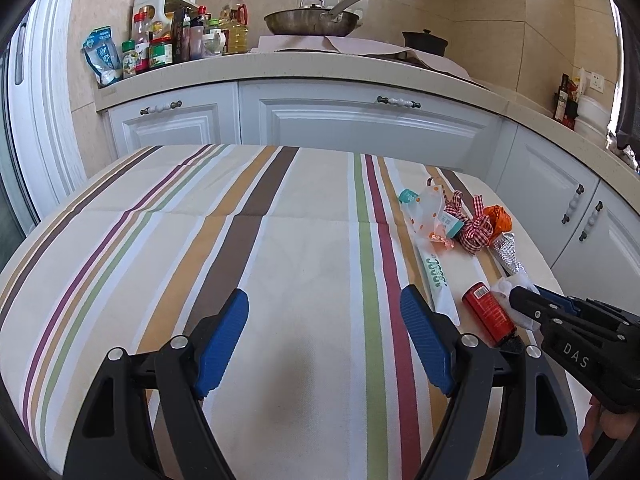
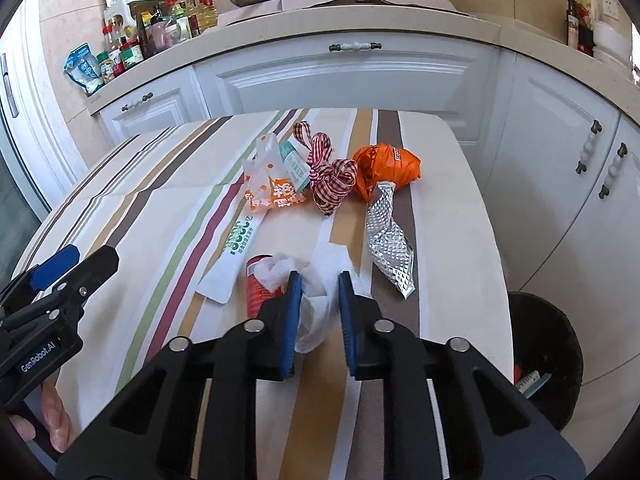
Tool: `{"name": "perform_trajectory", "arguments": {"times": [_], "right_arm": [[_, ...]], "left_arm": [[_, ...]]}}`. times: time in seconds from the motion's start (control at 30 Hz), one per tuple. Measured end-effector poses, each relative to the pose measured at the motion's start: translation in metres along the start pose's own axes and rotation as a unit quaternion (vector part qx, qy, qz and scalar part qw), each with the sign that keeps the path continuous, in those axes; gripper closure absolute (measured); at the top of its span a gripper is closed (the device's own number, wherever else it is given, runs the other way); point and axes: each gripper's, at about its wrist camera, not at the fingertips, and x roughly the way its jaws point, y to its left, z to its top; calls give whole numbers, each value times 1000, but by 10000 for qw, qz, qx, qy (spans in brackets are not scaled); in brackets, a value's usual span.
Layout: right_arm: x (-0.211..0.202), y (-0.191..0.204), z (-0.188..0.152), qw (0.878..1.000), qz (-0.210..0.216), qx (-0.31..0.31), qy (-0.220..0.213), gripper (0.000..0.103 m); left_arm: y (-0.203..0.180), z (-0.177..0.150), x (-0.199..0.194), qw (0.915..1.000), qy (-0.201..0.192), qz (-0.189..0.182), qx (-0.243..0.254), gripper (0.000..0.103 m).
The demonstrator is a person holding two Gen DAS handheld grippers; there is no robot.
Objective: Collect trash
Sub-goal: 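Return to the table and grasp the white tissue with the right tool, then grasp the white green-printed tube with the left tool while the right tool carries the tissue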
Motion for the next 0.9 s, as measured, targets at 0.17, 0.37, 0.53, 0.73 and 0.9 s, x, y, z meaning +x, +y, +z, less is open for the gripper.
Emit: {"name": "perform_trajectory", "arguments": {"times": [0.17,0.37,0.53,0.73,0.9], "right_arm": [[-13,-1,-1,9996,-34,-30,-274,90],[-38,-12,-1,9976,-182,-82,-666,90],[-55,-30,-6,9953,-393,-42,-887,90],[-66,-62,-19,9921,-740,72,-1006,90],[-68,-90,-25,9906,-855,311,-1025,90]], "left_arm": [[-5,1,1,10000,27,-63,21,27],[-22,3,5,9995,106,-262,109,27],[-44,4,15,9988,229,-334,260,27],[-62,3,31,9974,516,-313,395,28],[-68,1,45,9946,882,-363,404,43]]}}
